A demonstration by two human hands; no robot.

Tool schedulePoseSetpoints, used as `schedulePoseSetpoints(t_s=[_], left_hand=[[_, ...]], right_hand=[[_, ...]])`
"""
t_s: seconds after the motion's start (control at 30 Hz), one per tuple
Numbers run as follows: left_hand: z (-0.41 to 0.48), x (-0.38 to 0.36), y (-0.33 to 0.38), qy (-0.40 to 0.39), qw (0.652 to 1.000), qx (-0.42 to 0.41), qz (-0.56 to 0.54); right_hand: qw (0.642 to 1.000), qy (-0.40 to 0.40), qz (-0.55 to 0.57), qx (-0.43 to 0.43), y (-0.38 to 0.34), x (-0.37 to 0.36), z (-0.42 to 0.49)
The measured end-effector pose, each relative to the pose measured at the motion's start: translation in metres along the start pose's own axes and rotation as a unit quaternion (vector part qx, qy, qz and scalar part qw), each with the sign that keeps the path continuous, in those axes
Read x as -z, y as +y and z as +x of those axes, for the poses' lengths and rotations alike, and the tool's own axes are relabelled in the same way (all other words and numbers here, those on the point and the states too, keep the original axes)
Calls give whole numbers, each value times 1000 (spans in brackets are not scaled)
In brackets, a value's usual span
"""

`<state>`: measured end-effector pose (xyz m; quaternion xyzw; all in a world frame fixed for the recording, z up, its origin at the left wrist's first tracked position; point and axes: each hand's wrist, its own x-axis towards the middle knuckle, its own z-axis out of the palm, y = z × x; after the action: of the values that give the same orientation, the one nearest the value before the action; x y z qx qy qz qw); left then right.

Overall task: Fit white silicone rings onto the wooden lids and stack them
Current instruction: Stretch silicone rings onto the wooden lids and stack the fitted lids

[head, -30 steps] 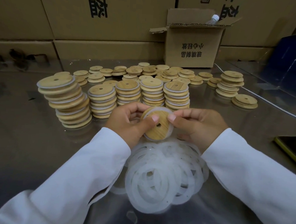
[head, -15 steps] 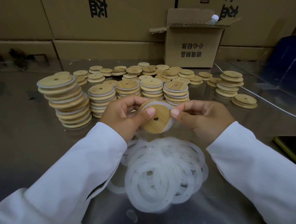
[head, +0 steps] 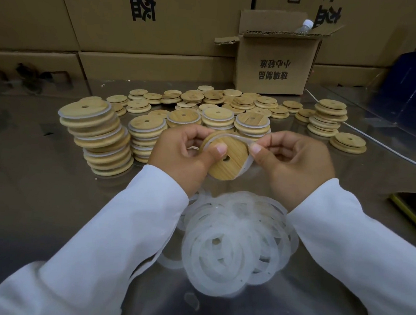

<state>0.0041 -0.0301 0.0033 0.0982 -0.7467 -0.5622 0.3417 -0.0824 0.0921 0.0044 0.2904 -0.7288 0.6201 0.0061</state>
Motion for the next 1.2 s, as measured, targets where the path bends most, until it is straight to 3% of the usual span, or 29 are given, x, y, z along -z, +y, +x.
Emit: schedulePoseSetpoints(t_s=[0.27,0.43,0.53,0.67,0.83,0.97,1.07,1.2], left_hand=[[0,7,-11,-1,999,28,-32],[3,10,-13,48,986,89,-135],[-1,6,-13,36,987,91,-129],[-2,3,-13,26,989,89,-112],[-4,2,-14,29,992,76,-100],[-4,3,-14,27,993,65,-93],[-3,3,-15,26,994,62,-91],[-3,3,-15,21,992,67,-106]], right_hand=[[990,-70,81,-91,-1,7,4],[981,-93,113,-126,4,10,3],[979,-117,129,-106,3,2,-3],[980,-87,143,-109,4,1,-4],[965,-96,153,-190,10,1,-1],[933,-136,204,-264,9,4,1],[930,-161,200,-262,7,6,1],[955,-157,155,-197,6,9,2]])
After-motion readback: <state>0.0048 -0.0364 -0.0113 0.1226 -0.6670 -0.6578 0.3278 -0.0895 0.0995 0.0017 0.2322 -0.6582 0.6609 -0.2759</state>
